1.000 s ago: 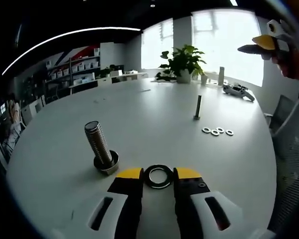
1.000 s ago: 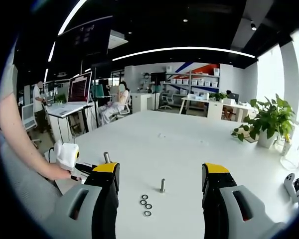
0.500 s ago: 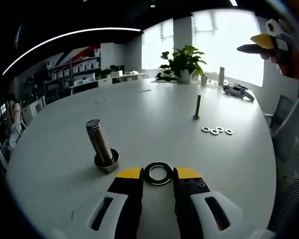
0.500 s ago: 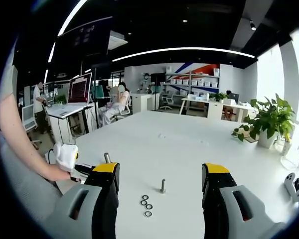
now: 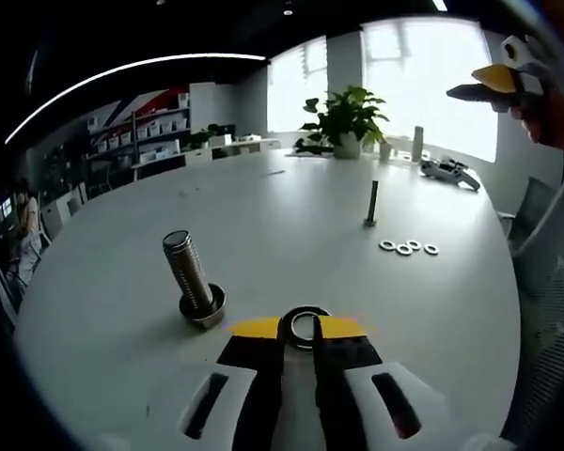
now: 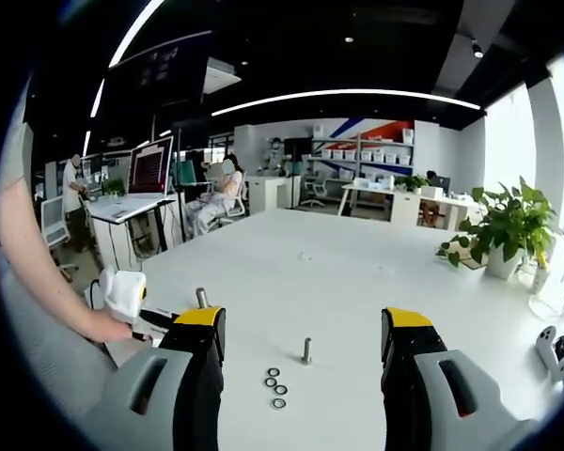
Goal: Place the washer onto the threaded stud by aligning its center hole with the stud, sliding it down to the base, and recovering from edge contact or off-axis alignment until the washer reaches the visible bottom stop.
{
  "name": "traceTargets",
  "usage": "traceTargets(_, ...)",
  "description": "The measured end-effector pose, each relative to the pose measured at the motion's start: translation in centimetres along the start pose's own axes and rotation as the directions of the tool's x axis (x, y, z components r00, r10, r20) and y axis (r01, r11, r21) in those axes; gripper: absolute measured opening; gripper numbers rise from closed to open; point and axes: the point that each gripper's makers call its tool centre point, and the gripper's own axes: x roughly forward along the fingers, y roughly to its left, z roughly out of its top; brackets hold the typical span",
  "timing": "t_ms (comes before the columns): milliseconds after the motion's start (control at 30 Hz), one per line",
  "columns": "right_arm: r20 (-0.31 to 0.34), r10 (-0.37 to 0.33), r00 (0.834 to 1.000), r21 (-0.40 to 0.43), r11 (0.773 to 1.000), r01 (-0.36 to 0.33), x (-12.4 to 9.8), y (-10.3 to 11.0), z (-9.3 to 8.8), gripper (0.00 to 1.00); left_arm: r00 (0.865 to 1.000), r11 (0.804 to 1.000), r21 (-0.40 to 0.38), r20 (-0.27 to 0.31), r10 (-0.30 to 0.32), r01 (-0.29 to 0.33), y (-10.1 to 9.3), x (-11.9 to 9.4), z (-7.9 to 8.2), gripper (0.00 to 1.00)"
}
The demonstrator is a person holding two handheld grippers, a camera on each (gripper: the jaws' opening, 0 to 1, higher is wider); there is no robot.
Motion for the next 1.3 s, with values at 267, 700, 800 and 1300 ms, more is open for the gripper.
traceTargets(267,0.001,-0.001,1.000,0.001,1.000,0.001,0.0,0.0,0.0,0.69,1.000,1.000,-0.022,0.006,0.006,-0.005,0.0,0.2,0.1,0.13)
traceTargets(700,0.002,0.015,1.000,0.001,1.000,-0.015,0.1,0.4,0.1,0.69,1.000,1.000,-0.014,0.012,0.005,-0.005,-0.3,-0.3,1.1,0.17)
traceTargets(800,-0.002,0.016,1.000,0.002,1.000,-0.016,0.2,0.4,0.0,0.69,1.000,1.000,-0.027,0.019,0.016,-0.016,-0.3,-0.5,1.5,0.18)
traceTargets(1300,-0.011,0.029,1.000,0.003,1.000,-0.029,0.3,0.8,-0.3,0.69,0.998,0.999,0.052,-0.062,0.016,-0.012,-0.4,-1.0,0.4,0.18)
